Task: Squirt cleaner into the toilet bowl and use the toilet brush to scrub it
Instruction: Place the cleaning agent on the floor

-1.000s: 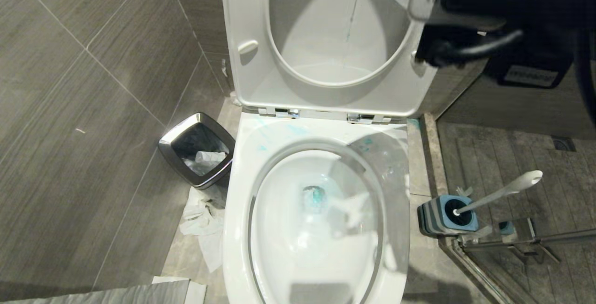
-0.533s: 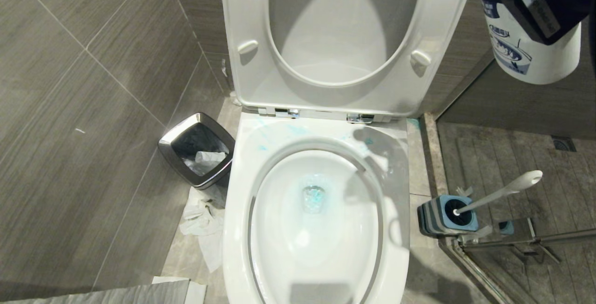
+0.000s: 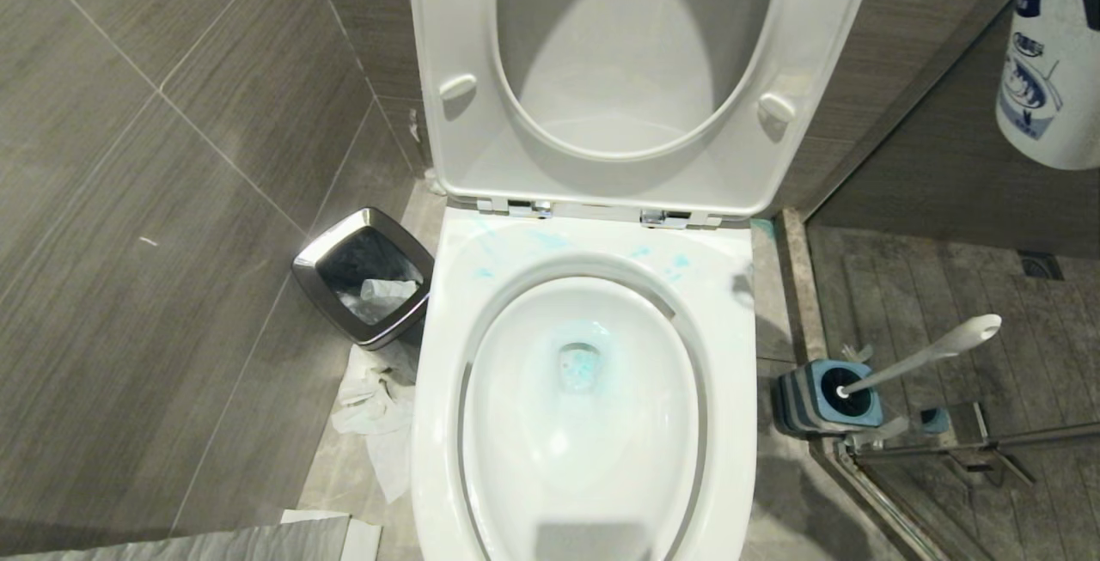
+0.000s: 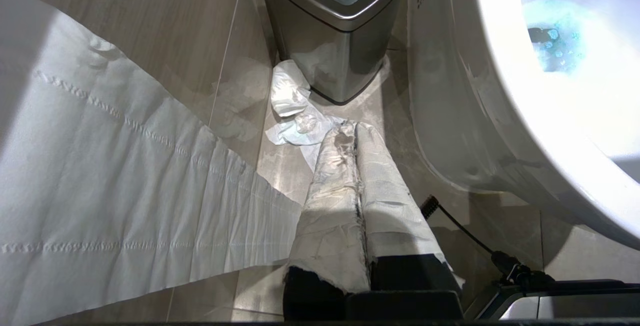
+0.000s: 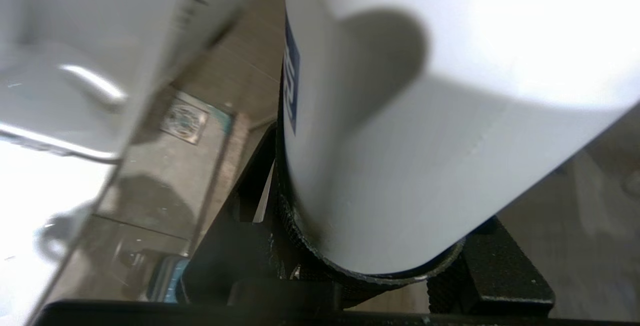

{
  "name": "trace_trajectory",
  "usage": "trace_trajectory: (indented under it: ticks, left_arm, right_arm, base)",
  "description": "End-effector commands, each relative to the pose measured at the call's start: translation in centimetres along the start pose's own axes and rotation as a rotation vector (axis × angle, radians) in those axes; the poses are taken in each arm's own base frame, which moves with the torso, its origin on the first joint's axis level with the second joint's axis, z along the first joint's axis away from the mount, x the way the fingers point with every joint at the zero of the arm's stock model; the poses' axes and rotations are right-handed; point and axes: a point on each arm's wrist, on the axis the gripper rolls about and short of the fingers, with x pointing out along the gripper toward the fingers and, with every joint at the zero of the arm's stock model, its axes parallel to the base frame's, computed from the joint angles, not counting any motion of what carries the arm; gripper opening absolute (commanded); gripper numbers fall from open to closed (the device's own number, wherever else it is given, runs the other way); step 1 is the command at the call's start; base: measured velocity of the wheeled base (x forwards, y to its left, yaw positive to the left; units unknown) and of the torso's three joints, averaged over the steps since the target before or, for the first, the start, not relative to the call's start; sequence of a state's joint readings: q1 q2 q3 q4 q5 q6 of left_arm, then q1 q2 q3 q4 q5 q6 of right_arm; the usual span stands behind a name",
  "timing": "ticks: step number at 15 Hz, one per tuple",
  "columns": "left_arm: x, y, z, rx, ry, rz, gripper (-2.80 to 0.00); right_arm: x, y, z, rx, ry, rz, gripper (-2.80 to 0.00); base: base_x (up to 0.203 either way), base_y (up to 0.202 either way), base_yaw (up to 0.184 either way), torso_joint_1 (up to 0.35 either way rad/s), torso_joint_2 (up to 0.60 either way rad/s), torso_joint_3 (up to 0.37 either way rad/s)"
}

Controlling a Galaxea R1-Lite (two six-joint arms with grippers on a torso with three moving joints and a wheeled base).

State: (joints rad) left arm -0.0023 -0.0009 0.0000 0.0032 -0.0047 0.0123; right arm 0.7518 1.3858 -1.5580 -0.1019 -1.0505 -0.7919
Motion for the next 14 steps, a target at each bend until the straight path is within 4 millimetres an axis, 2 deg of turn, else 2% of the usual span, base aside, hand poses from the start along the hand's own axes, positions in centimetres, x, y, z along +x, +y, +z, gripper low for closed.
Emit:
trace_trajectory:
  ticks: [1,3,5,7,9,11,14]
  left_arm:
    - [0.0,0.0,0.0,0.0,0.002,0.001,-2.8]
    - [0.0,0.0,0.0,0.0,0.002,0.0,-2.8]
    - [0.0,0.0,0.0,0.0,0.002,0.001,-2.8]
    - [0.0,0.0,0.0,0.0,0.002,0.001,-2.8]
    - [0.0,0.0,0.0,0.0,0.002,0.001,-2.8]
    - [0.0,0.0,0.0,0.0,0.002,0.001,-2.8]
    - [0.0,0.0,0.0,0.0,0.002,0.0,-2.8]
  right_arm:
    - [1.0,-1.8,-0.9,0.058,0.04,-0.088,-2.8]
    - [2.0,-2.5,-1.8,0.094,0.038,-0.098,-2.8]
    - [2.9,-3.0,-3.2,0.079,0.054,-0.034,-2.8]
    - [3.3,-3.2,-4.0,0.182,-0.003,0.187,-2.8]
    - [3.9,-4.2,-5.0,0.339,-0.019,0.385,-2.8]
    - [4.4,-5.0,-5.8,0.489,0.032,0.44,-2.8]
    - [4.6,-5.8,-7.3,0.511,0.067,0.446,-2.8]
  base:
    - [0.0,0.0,0.0,0.0,0.0,0.0]
    - [0.0,0.0,0.0,0.0,0.0,0.0]
    - [0.0,0.0,0.0,0.0,0.0,0.0]
    - [0.0,0.0,0.0,0.0,0.0,0.0]
    - [0.0,0.0,0.0,0.0,0.0,0.0]
    - [0.0,0.0,0.0,0.0,0.0,0.0]
    - [0.0,0.0,0.0,0.0,0.0,0.0]
